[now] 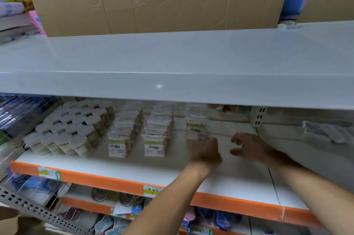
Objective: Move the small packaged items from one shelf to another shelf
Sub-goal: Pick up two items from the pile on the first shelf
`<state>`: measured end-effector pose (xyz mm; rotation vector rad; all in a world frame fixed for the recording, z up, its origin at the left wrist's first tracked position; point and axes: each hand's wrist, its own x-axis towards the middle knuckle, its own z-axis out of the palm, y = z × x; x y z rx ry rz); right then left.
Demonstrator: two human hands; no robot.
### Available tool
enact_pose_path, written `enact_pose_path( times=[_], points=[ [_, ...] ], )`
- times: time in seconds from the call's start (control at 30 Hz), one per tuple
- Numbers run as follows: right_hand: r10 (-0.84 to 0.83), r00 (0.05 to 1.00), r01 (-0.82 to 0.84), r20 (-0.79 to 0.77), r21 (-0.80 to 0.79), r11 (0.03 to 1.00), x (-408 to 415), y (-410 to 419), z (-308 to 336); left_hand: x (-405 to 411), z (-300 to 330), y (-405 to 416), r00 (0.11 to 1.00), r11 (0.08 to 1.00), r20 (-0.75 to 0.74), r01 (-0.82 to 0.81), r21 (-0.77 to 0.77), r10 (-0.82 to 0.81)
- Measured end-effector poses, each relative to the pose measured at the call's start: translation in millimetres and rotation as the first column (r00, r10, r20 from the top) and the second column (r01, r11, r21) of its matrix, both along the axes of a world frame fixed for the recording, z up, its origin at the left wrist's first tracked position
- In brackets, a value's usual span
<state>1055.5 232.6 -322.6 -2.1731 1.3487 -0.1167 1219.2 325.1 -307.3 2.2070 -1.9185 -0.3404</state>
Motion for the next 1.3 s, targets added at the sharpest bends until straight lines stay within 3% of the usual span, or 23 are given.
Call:
enact_pose_path(
  times=[0.17,0.6,0.93,1.3],
  points=[
    [0.012,0.995,-0.009,-0.096,0.027,1.0,-43.7,12.5,4.2,-25.9,1.4,-4.8,0.997,0.996,-0.047,0.069,0.058,-0.066],
    [-0.099,0.974,0.111,-0.206,0.044,0.993,-160.5,31.6,17.4,-121.8,10.4,-25.6,0.973,0.973,0.068,0.215,0.082,-0.221],
    [-0.084,0.952,0.081,-0.295,-0.023,0.996,-284.8,5.9,28.1,-243.3,5.9,-57.5,0.981,0.98,0.006,0.192,0.054,-0.193],
    [-0.034,0.958,0.023,-0.283,-0.042,0.999,-409.0,-43.5,16.2,-366.1,0.4,-98.8,0.992,0.995,0.068,0.101,0.019,-0.103]
  ],
)
